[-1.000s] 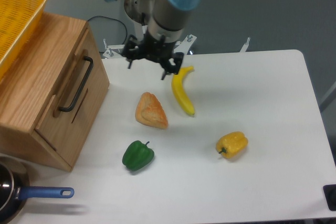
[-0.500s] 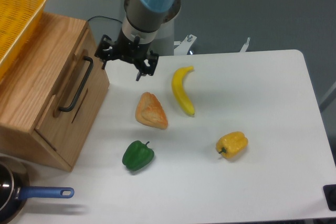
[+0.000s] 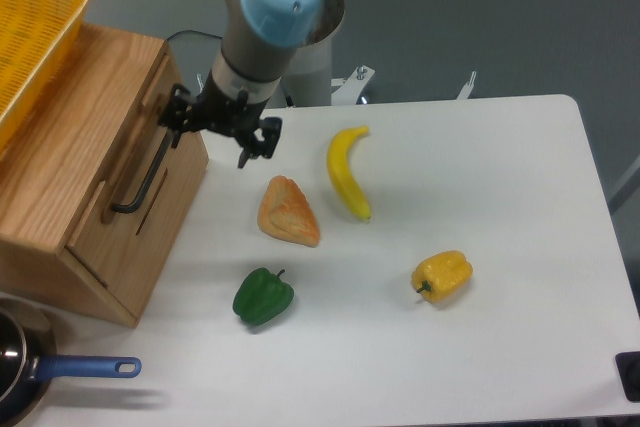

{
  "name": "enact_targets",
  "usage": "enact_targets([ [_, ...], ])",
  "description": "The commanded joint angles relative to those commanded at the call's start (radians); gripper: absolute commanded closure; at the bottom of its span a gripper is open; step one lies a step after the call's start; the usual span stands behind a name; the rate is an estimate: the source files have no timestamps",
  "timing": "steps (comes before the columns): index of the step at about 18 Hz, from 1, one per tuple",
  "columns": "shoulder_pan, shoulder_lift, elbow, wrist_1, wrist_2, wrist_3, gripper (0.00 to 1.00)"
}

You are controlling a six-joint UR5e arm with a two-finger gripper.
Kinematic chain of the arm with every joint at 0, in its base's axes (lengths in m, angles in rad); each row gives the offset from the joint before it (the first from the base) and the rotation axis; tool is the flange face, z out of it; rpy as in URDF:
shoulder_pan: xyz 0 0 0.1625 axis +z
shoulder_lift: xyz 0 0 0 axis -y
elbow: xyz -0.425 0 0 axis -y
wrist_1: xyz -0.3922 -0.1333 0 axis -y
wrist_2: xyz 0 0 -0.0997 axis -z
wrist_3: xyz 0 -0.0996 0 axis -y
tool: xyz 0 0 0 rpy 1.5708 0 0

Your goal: Slide the top drawer open

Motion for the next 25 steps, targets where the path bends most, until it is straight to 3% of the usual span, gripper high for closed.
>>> enact_targets([
  [25, -0.041, -0.015, -0.011, 0.008, -0.028, 0.000, 0.00],
])
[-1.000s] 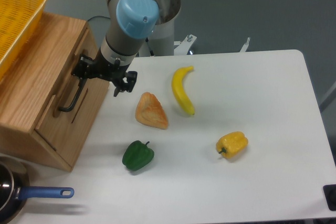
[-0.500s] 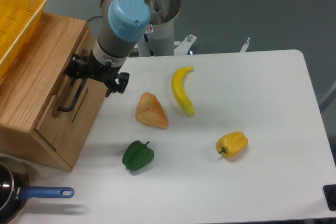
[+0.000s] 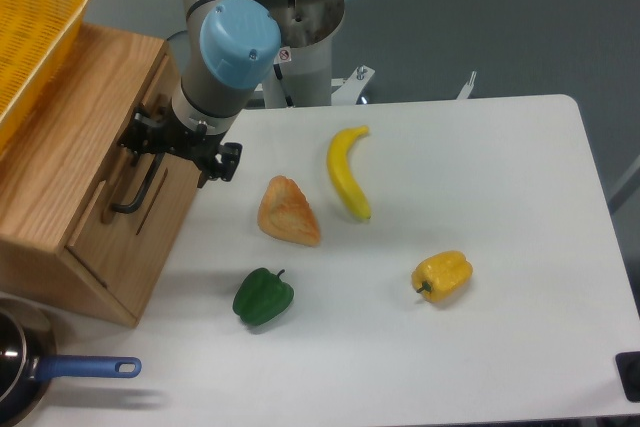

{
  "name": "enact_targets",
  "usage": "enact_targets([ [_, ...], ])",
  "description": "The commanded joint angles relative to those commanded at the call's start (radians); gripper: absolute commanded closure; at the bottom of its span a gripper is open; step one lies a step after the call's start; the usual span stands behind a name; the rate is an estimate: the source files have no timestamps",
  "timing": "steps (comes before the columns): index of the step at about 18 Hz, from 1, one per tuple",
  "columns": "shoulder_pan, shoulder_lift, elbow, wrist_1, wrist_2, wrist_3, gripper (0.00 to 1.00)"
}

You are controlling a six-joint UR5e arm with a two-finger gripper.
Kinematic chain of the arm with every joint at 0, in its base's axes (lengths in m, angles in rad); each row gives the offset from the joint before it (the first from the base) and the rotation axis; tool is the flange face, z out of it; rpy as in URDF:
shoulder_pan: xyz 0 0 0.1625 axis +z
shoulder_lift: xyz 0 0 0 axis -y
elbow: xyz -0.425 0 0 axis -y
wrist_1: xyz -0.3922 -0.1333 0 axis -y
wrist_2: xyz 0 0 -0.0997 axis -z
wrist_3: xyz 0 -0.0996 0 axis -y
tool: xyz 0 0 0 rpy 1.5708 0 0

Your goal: Slide the top drawer open

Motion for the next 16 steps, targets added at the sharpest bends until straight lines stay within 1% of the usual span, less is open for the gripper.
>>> enact_targets([
  [11, 0.000, -0.014, -0.002, 0.006, 0.006, 0.009, 0.00],
  [16, 0.000, -0.018, -0.002, 0.006, 0.038, 0.012, 0.00],
])
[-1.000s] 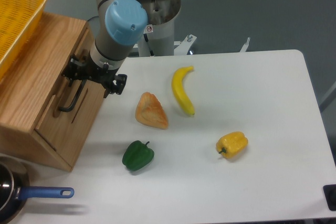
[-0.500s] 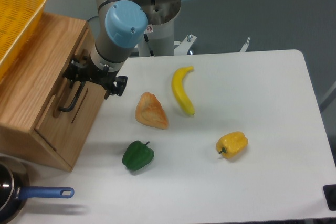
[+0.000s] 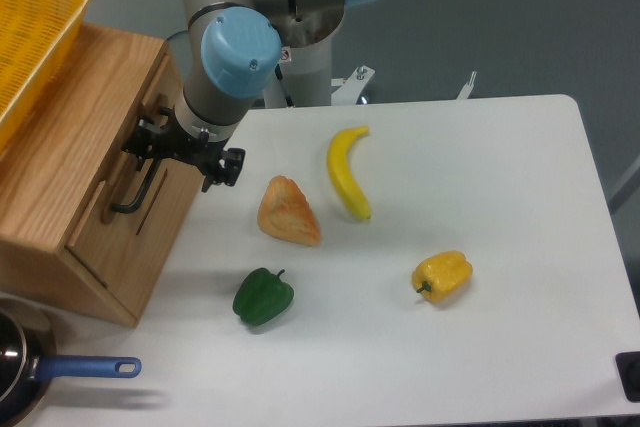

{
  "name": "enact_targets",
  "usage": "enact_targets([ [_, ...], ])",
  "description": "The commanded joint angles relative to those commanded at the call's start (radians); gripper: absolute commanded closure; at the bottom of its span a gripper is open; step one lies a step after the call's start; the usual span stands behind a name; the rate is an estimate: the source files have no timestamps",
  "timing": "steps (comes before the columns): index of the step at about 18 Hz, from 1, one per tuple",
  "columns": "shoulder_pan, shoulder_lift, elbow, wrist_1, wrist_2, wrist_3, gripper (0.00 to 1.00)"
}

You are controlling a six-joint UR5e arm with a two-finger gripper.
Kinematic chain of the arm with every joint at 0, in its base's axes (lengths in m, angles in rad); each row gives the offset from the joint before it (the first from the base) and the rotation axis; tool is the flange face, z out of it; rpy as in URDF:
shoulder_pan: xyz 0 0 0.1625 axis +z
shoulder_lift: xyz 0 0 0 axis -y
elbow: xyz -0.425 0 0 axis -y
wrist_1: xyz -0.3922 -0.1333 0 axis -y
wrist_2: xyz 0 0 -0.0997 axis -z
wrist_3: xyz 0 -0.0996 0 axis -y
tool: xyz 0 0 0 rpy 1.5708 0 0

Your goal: Slide the top drawer open

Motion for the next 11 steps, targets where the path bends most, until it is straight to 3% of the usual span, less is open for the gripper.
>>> enact_targets([
  [7, 0.009, -0.002, 0.002, 0.000, 0.005, 0.025, 0.00],
  [11, 0.006, 0.005, 0.000, 0.052, 0.089, 0.025, 0.00],
])
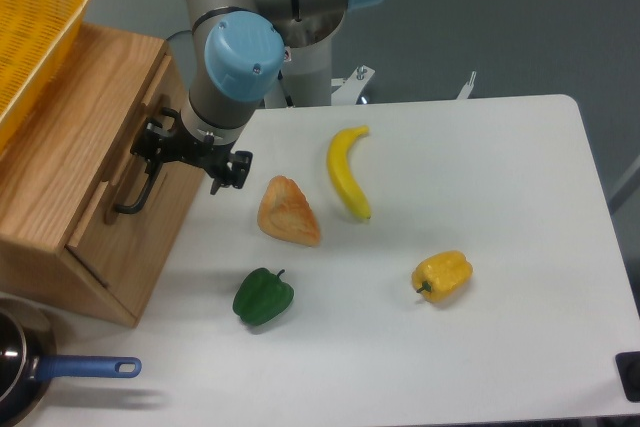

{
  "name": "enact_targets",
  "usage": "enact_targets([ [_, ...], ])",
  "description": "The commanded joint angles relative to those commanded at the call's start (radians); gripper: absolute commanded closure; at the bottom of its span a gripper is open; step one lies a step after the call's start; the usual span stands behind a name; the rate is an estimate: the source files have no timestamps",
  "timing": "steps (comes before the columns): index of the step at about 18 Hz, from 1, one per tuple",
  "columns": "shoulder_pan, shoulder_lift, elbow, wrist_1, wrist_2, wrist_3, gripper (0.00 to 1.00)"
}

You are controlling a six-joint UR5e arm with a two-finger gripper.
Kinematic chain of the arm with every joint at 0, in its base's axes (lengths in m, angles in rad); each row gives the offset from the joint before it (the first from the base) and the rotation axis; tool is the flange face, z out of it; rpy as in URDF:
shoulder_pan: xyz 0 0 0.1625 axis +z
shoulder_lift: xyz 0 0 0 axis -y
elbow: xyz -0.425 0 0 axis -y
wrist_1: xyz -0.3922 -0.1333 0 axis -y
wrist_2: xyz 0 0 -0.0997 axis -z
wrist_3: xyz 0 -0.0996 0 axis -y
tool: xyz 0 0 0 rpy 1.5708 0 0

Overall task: Slide the top drawer open
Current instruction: 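Pull the handle away from the cabinet, sliding the drawer out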

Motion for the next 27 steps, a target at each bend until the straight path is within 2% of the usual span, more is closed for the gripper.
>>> enact_targets([
  [3, 0.000, 0.003, 0.000, 0.017, 0.005, 0.002, 0.00],
  [18, 0.008, 0.005, 0.000, 0.019, 0.060, 0.038, 0.00],
  [27, 0.052, 0.008, 0.006, 0.017, 0.081, 0.084, 0.00],
])
